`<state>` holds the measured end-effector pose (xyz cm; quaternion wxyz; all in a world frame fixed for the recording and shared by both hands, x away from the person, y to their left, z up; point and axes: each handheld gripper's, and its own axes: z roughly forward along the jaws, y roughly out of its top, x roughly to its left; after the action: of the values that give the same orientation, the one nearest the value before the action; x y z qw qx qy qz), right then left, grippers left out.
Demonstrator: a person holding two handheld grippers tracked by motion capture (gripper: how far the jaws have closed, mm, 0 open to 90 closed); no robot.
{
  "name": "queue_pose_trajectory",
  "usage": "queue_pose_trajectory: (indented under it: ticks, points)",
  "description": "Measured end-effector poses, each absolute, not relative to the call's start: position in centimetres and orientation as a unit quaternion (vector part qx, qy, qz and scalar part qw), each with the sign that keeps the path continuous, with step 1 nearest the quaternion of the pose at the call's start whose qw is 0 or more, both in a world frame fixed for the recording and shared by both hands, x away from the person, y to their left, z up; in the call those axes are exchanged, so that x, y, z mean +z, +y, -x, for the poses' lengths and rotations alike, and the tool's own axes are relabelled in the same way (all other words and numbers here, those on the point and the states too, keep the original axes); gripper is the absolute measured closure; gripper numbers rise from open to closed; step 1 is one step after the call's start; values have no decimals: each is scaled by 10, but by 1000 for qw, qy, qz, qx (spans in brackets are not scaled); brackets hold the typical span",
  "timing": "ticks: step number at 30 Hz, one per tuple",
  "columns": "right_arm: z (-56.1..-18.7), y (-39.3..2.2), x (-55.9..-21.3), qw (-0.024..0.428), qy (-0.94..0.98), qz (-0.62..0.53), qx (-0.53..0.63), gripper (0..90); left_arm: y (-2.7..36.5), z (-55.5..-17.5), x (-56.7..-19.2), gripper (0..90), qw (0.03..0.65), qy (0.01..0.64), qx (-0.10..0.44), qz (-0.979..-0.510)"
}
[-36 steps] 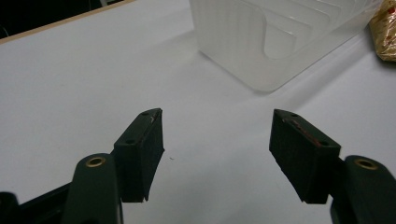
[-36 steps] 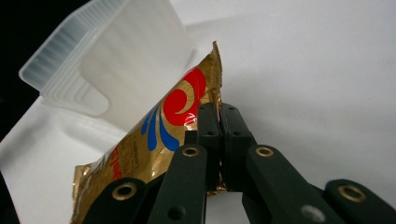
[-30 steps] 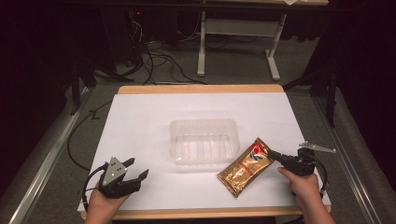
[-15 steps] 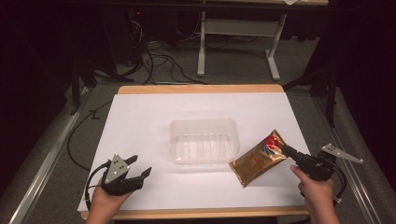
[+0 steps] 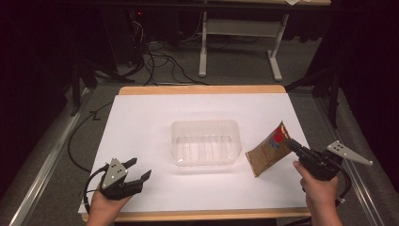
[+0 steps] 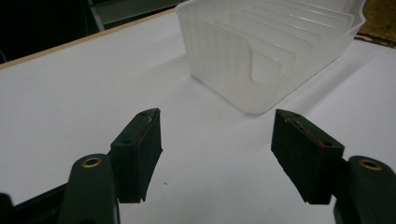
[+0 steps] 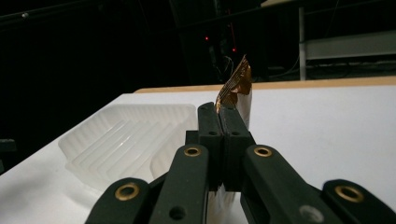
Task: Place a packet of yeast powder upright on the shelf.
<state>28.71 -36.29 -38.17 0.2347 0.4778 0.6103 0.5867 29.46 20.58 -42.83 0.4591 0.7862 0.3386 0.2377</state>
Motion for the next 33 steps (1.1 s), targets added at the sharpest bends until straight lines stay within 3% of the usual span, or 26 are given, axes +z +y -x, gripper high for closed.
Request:
queue_pose_trajectory:
  ticks: [17,33]
  points:
    - [-279,-347,-363,321,604,-444,579,900,207,-293,-429,343,464,347,253,-775]
    - [-282,-328,-344,324,604,-417,597,900,211,-292,-426,332,481,358,243,-763]
